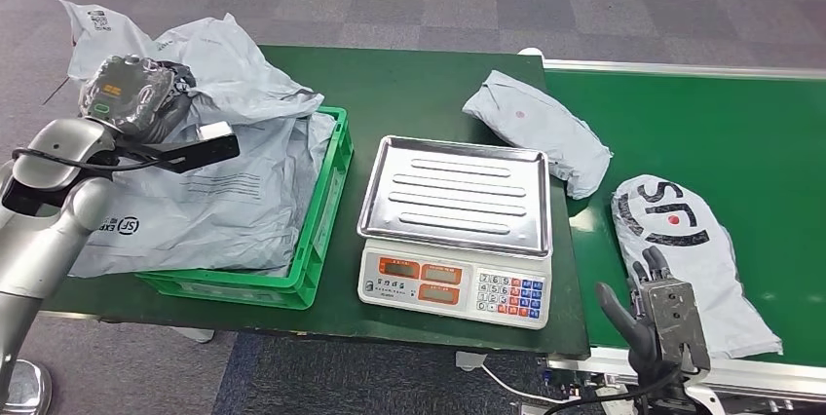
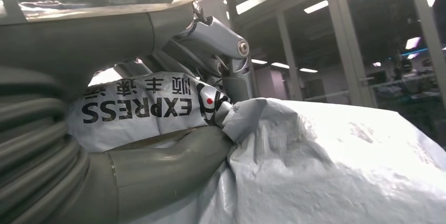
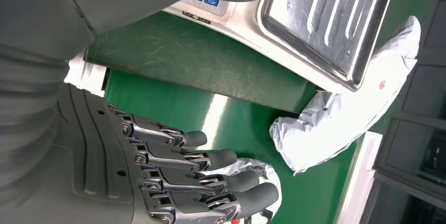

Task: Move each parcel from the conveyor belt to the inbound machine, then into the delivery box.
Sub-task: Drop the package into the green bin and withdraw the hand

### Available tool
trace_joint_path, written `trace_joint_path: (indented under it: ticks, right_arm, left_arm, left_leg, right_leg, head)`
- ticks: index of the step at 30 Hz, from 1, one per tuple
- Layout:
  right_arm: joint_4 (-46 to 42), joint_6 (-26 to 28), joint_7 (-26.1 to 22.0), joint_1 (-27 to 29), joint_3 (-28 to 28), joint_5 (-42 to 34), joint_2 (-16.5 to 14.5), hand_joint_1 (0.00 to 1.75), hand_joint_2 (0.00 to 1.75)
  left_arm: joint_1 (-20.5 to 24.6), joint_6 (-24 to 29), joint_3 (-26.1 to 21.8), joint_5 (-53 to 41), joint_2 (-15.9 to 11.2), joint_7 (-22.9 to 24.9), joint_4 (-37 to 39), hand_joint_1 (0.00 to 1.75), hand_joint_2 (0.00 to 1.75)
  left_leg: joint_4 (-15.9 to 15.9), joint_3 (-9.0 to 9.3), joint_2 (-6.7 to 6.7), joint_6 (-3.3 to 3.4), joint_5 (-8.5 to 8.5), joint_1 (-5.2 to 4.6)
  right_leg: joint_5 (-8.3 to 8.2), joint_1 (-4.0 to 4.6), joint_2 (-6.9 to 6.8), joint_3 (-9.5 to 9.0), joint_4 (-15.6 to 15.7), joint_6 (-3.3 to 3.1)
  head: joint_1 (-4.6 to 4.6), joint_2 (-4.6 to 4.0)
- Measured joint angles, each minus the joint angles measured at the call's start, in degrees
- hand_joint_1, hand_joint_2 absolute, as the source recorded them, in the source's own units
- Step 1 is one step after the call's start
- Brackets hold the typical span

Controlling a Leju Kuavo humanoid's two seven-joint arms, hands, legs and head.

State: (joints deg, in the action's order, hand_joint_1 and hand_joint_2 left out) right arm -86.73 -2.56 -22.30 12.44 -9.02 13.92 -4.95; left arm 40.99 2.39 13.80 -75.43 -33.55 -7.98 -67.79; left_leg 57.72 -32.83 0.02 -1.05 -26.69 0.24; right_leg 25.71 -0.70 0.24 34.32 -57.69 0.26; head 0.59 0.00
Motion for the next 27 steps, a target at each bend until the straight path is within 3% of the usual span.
trace_joint_path:
  ticks: [10, 27]
  right_arm:
    - [0.0, -0.2, -0.5, 0.1, -0.5, 0.1, -0.2, 0.00, 1.75]
    - [0.0, -0.2, -0.8, 0.9, -1.3, 0.0, -0.2, 0.00, 1.75]
  left_arm:
    - [0.1, -1.2, -3.5, 1.7, -2.5, -1.9, -0.4, 1.75, 1.75]
    - [0.4, -1.3, -3.8, 3.0, -3.8, -2.0, -1.5, 1.75, 1.75]
  left_leg:
    - [0.0, -0.01, -0.01, -0.02, 0.01, 0.00]
    - [0.0, -0.02, 0.00, -0.03, 0.01, 0.00]
  right_leg:
    - [0.00, 0.04, -0.01, 0.04, 0.0, 0.00]
    - [-0.03, 0.04, 0.01, 0.06, 0.0, -0.05]
  head:
    - [0.01, 0.00]
    - [0.01, 0.00]
